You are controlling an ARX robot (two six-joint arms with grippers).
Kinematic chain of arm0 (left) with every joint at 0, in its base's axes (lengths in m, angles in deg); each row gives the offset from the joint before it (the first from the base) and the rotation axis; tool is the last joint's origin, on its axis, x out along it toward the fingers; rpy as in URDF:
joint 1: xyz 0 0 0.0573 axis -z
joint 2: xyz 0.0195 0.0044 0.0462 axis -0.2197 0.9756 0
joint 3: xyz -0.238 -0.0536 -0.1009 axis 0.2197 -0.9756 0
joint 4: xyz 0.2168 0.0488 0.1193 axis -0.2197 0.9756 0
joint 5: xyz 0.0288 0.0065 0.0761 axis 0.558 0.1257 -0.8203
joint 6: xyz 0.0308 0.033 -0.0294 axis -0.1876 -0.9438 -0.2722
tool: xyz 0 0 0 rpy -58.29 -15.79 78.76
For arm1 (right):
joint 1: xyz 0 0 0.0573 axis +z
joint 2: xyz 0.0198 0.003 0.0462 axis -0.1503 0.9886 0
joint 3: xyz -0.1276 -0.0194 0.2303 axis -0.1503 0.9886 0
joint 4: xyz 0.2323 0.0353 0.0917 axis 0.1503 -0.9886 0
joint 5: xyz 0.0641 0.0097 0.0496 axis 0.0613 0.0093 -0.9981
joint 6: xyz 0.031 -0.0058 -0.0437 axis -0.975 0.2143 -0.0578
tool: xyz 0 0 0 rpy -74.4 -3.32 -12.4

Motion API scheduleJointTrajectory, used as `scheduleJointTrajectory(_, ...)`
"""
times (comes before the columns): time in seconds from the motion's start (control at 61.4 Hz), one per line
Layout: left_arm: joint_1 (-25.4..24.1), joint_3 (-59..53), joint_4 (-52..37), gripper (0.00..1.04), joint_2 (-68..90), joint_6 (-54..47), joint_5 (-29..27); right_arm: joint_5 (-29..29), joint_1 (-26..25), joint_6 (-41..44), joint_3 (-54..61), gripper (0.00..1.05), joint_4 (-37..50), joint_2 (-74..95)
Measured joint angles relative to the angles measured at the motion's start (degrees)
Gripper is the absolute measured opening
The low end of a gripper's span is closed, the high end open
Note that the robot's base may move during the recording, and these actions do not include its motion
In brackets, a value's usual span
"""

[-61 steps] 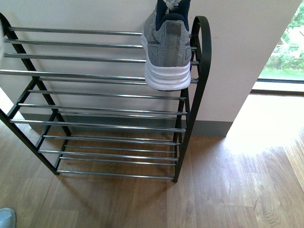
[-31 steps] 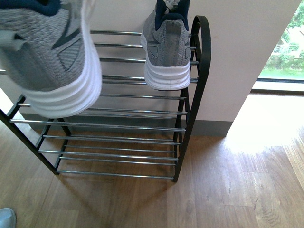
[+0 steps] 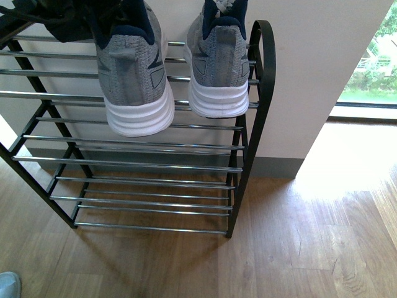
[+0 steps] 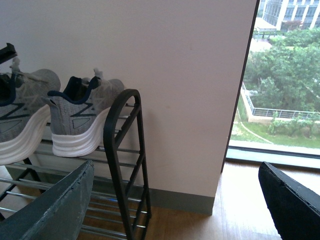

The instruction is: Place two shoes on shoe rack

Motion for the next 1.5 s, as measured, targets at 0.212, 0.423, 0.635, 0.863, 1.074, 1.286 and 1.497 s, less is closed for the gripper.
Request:
scheduleJointTrajectory(0.212, 0.6, 6.6, 2.4, 0.03, 5.6, -0.4, 1.7, 0.0, 0.0, 0.0, 0.0, 0.95, 0.0, 0.0)
scheduleJointTrajectory(0.423, 1.0, 11.4, 4.7, 0.03, 8.9, -2.5, 1.4, 0.0, 0.0, 0.0, 0.0, 0.95, 0.0, 0.0)
scheduleJointTrajectory(0.635, 1.1, 11.9, 4.6, 0.22, 9.2, -3.3, 1.5, 0.0, 0.0, 0.0, 0.0, 0.95, 0.0, 0.0)
scheduleJointTrajectory(0.863, 1.7, 7.6, 0.7, 0.67, 4.6, -2.8, 0.4, 0.0, 0.0, 0.0, 0.0, 0.95, 0.0, 0.0)
scheduleJointTrajectory(1.074, 2.0, -2.6, -4.0, 0.96, -6.7, -2.8, -4.4, 0.0, 0.0, 0.0, 0.0, 0.95, 0.0, 0.0)
scheduleJointTrajectory(1.286, 3.5, -15.9, -6.1, 0.95, -22.9, -6.4, -13.3, 0.0, 0.0, 0.0, 0.0, 0.95, 0.0, 0.0)
scheduleJointTrajectory(1.497, 6.7, -28.0, -5.4, 0.95, -43.5, -11.2, -22.9, 0.0, 0.0, 0.0, 0.0, 0.95, 0.0, 0.0)
